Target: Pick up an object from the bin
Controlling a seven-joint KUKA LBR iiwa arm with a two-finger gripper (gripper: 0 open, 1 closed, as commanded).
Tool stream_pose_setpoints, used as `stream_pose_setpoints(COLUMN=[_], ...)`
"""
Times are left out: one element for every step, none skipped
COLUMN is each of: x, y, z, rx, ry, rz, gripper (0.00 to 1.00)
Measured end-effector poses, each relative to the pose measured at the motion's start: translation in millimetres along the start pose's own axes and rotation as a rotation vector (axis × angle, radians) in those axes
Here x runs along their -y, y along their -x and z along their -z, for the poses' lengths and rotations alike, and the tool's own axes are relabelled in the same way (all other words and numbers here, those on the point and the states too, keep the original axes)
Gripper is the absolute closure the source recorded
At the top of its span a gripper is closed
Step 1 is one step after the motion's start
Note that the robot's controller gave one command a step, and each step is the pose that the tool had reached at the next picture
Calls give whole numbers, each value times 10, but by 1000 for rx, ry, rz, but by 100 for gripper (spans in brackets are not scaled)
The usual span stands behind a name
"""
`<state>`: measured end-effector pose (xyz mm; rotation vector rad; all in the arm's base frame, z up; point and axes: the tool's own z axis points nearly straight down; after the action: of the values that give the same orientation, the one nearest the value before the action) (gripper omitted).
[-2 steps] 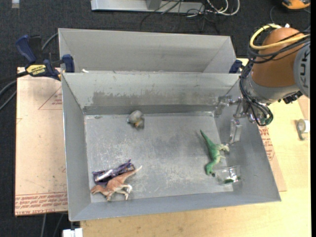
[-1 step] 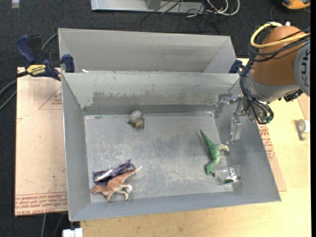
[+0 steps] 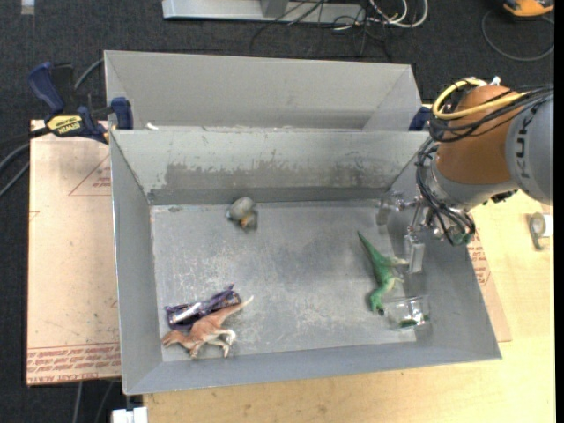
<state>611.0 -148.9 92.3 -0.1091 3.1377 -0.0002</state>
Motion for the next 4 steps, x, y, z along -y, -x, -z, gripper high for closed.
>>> stream_pose_setpoints(x=[-26, -27, -123, -190], y=[82, 83, -36, -244], z=[-159, -158, -38, 243], rx=[-1, 0, 21, 3], ry=[-4, -4, -13, -4], rz=[241, 241, 264, 271], gripper=[100, 100, 100, 0])
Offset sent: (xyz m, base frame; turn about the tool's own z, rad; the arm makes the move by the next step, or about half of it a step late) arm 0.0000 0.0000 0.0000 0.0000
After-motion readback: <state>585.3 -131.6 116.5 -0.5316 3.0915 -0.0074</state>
